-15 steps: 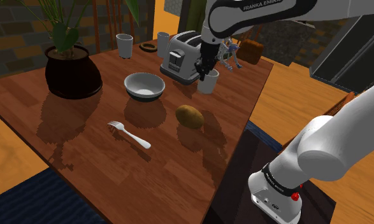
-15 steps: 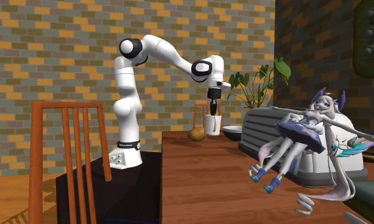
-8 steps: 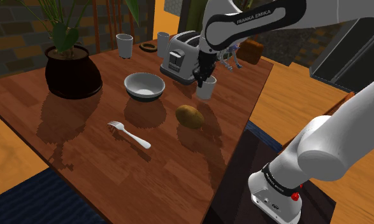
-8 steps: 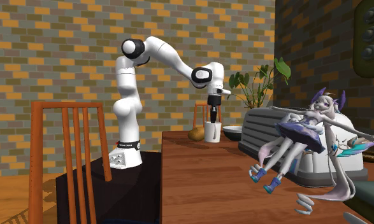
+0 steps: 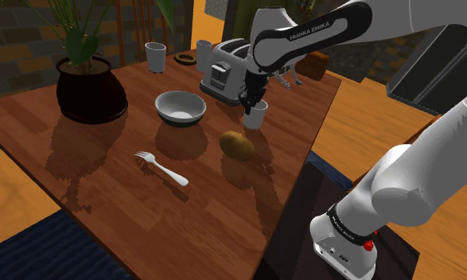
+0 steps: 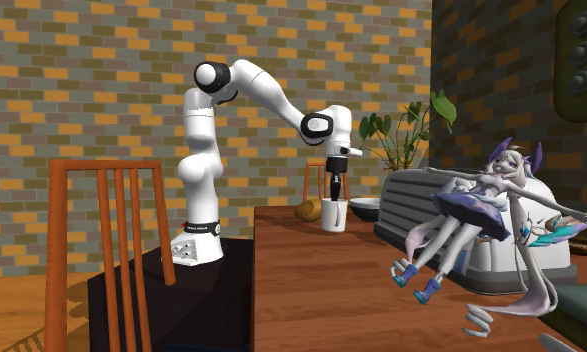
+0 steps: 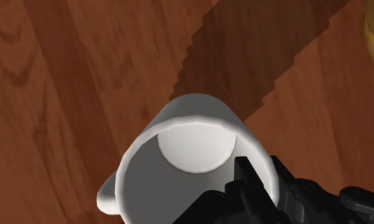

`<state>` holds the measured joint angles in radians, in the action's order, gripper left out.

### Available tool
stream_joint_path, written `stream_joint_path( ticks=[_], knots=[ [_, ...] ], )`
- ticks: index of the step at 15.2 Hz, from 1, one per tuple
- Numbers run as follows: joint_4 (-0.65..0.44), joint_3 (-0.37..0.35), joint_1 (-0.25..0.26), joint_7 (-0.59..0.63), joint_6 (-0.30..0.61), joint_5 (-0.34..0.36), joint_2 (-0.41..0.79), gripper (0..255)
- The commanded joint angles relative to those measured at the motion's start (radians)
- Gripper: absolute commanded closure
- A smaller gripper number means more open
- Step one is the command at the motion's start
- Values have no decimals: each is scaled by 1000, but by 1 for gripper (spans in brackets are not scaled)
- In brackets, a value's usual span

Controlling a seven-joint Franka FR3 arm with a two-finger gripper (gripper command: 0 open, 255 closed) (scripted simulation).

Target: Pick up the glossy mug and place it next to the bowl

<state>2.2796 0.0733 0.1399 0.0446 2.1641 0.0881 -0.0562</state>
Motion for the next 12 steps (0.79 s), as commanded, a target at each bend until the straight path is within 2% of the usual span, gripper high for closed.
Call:
stream_joint_path(
  ticks=[1, 3, 4, 9, 12],
  knots=[
    [1, 0, 0, 0, 1, 0, 0, 255],
    [1, 0, 0, 0, 1, 0, 0, 255],
    [1, 0, 0, 0, 1, 0, 0, 0],
    [1, 0, 0, 0, 1, 0, 0, 0],
    [-61, -4, 4, -1, -101, -3, -41, 0]
  ],
)
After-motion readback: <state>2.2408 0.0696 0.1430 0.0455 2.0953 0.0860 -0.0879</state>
